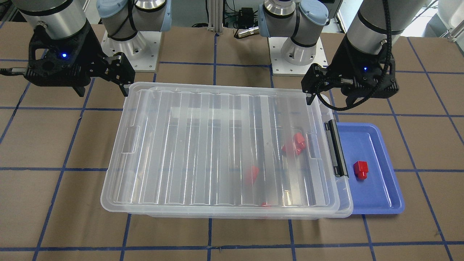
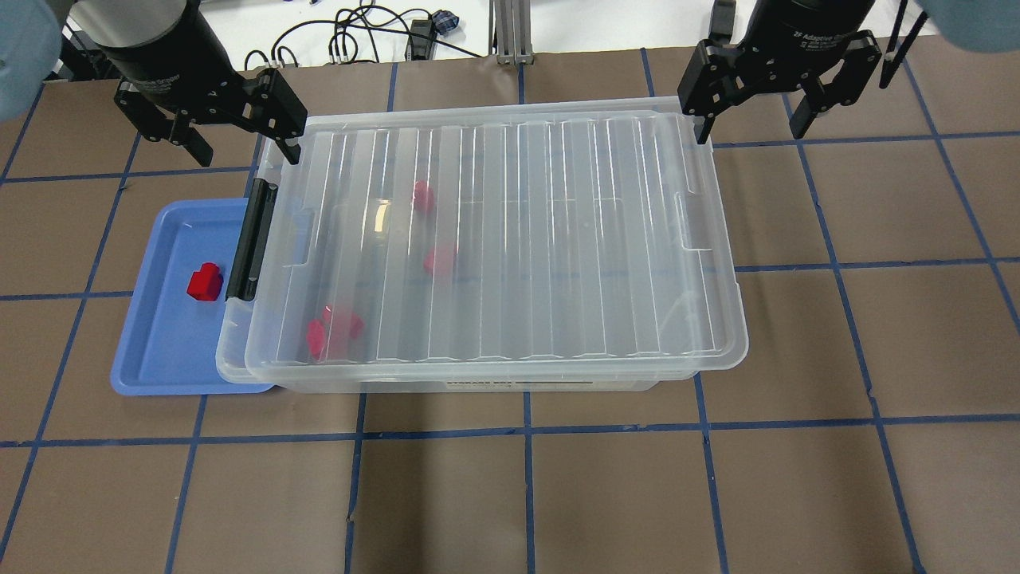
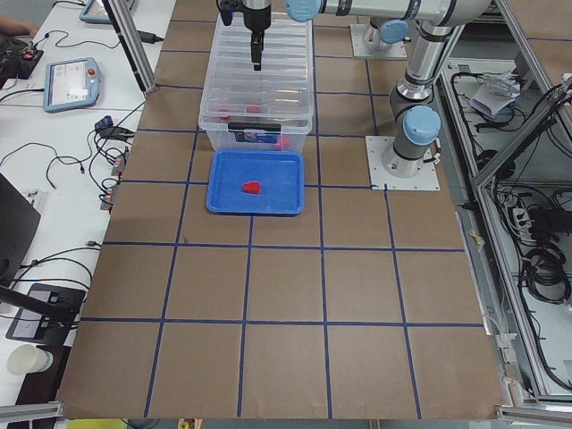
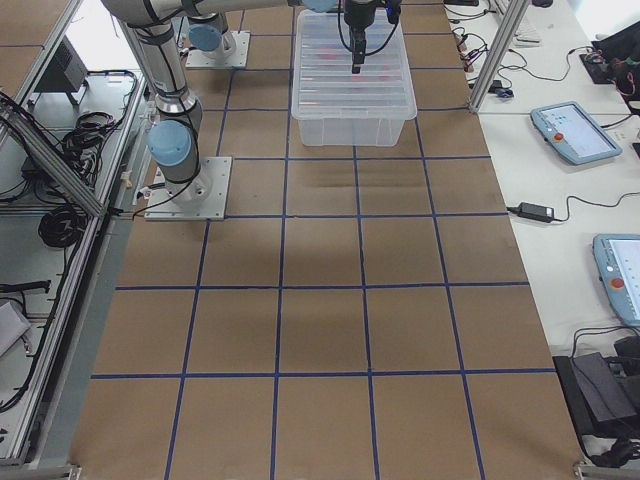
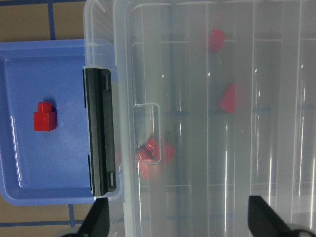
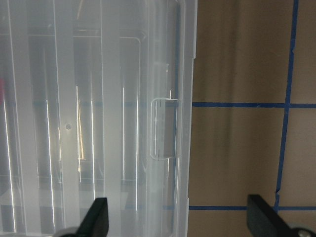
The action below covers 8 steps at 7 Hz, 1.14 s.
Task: Place red block in blue tray from box
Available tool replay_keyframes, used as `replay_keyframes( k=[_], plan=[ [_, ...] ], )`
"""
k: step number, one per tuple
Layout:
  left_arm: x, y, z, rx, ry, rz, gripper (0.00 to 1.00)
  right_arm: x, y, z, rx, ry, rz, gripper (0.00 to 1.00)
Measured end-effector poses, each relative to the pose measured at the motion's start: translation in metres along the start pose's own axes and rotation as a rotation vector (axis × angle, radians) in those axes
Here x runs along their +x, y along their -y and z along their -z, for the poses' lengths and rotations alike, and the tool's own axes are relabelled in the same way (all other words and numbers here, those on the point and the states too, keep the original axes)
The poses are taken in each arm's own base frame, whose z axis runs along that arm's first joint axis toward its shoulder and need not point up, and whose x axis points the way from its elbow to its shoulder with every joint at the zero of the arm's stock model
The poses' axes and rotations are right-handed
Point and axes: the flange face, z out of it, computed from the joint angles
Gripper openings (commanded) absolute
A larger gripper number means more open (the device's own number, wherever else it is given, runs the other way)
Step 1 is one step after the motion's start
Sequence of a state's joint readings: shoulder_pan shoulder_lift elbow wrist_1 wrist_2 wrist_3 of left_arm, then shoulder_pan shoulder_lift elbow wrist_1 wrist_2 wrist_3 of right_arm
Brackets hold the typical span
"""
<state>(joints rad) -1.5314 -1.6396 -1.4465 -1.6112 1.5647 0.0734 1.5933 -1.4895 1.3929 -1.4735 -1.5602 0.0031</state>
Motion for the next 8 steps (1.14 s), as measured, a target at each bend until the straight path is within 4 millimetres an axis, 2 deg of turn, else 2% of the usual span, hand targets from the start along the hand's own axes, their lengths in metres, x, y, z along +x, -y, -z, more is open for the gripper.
replay_keyframes(
  k=[8],
  plan=[
    [-0.0009, 0.0085, -0.0074, 0.010, 0.000, -0.002, 1.00, 0.0005, -0.0002, -0.0004, -0.003, -0.001, -0.001, 1.00]
  ],
)
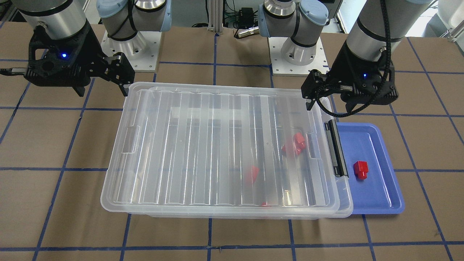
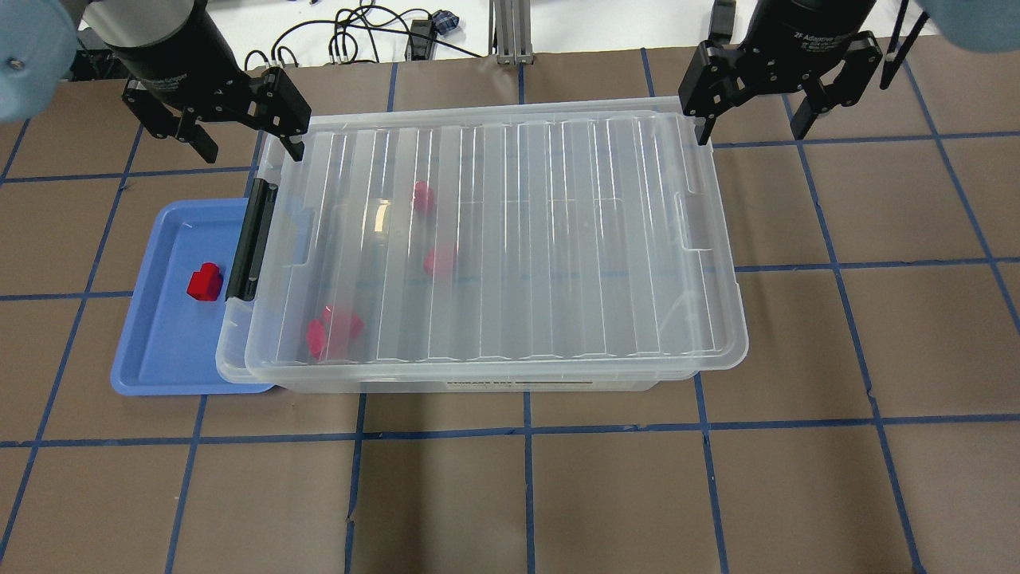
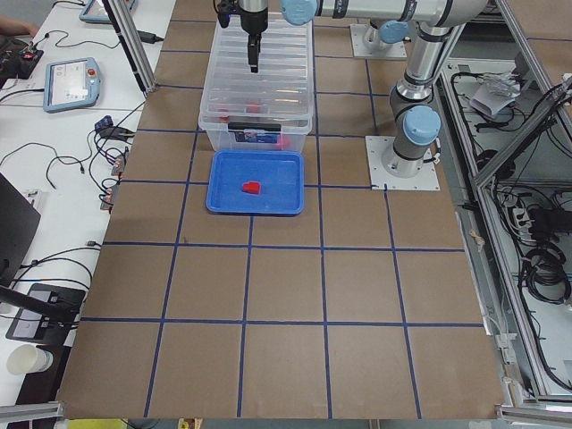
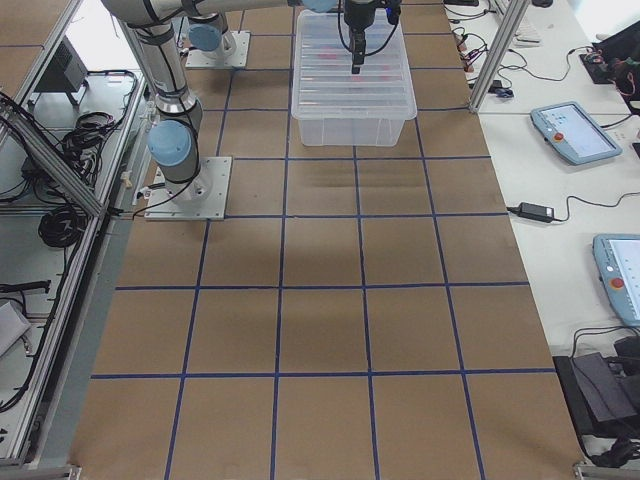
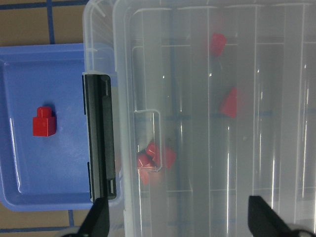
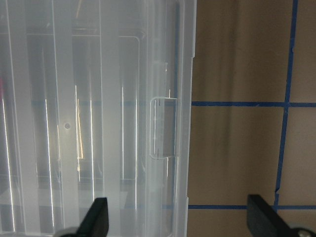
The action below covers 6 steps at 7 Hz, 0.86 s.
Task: Place red block in blue tray from box
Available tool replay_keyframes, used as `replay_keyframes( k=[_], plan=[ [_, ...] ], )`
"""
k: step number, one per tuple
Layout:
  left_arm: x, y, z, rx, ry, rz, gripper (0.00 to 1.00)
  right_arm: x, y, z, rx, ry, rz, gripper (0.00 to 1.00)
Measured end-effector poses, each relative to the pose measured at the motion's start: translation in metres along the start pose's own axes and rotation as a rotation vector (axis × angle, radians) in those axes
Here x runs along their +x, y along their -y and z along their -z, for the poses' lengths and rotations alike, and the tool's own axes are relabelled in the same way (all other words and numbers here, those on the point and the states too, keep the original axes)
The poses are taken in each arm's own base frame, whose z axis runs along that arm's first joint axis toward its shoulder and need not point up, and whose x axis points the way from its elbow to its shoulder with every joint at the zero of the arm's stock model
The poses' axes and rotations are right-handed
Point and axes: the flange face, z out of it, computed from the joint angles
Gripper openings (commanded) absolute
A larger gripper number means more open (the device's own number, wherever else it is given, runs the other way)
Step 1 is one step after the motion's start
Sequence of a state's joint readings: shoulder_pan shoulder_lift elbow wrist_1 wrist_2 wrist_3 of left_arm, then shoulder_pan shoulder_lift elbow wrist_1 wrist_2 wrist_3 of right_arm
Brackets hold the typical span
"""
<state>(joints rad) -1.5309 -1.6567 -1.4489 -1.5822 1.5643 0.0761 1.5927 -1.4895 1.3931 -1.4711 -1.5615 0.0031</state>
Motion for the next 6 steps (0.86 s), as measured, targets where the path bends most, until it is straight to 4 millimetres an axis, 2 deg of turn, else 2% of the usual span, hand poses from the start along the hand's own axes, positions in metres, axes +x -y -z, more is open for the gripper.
replay_keyframes(
  k=[4, 6],
  plan=[
    [0.0006, -0.0041, 0.0062, 0.013, -0.002, 0.000, 1.00, 0.0002, 0.0002, -0.0001, 0.000, 0.000, 0.000, 1.00],
    [0.0002, -0.0013, 0.0030, 0.008, 0.000, -0.001, 1.00, 0.0006, 0.0006, -0.0005, -0.001, -0.001, -0.001, 1.00]
  ],
)
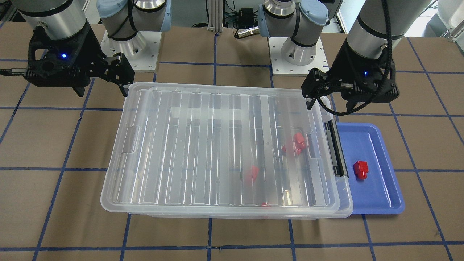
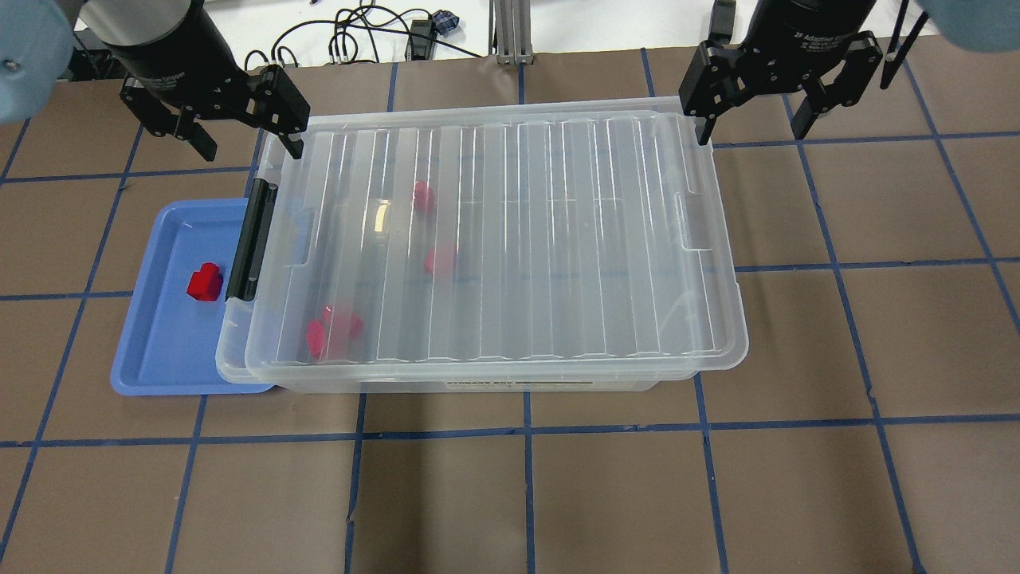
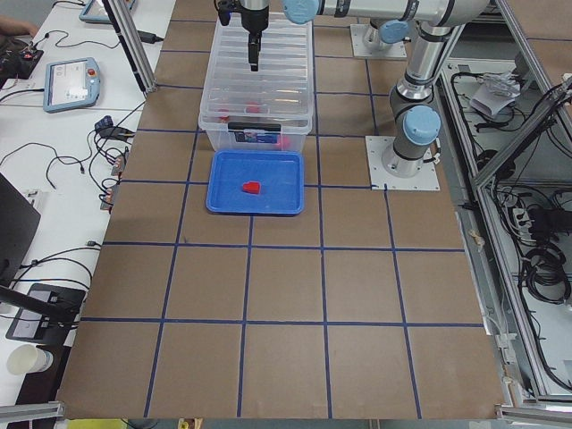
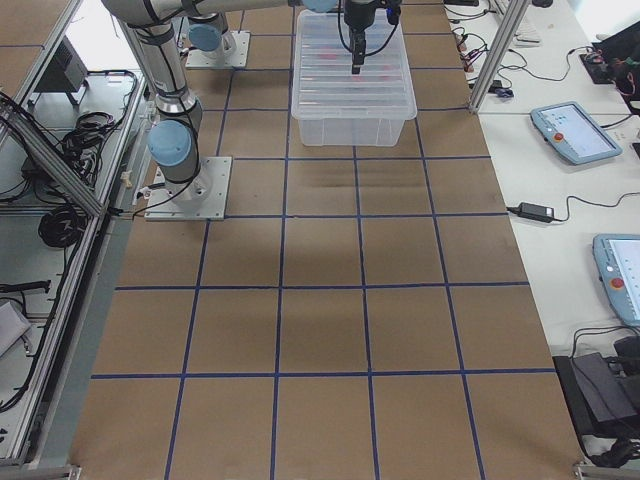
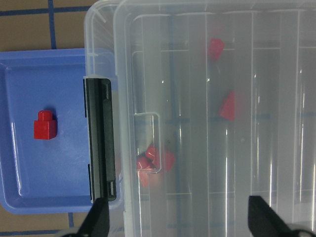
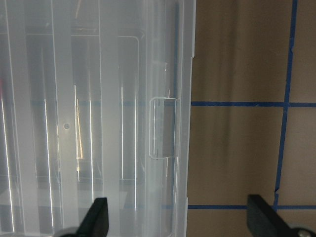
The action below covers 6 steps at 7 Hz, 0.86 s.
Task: Place red block in blue tray from box
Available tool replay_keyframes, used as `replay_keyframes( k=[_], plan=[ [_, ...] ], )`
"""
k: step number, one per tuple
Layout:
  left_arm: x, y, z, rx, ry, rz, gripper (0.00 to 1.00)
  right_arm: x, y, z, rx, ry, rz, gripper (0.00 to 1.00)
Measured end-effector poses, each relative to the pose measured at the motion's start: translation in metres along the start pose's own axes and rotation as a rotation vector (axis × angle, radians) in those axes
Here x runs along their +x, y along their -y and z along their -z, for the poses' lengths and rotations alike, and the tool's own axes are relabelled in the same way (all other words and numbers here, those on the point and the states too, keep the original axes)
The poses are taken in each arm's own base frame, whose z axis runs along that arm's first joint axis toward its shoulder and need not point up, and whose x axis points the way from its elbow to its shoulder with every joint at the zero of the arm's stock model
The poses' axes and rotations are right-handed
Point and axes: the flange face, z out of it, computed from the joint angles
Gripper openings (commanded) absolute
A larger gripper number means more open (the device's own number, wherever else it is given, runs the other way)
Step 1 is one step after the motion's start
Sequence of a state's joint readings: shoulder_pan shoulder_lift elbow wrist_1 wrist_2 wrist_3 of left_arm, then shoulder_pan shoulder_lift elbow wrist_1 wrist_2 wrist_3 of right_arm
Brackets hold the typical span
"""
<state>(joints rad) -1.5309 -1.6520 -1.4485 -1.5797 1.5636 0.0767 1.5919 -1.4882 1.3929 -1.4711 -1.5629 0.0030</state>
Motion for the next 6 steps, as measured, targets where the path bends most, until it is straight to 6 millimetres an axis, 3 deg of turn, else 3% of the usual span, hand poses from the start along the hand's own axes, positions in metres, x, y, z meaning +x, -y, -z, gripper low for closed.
replay_keyframes(
  k=[6],
  plan=[
    [-0.0004, 0.0023, -0.0055, -0.011, 0.001, 0.000, 1.00, 0.0005, 0.0003, -0.0001, 0.001, 0.001, 0.000, 1.00]
  ],
)
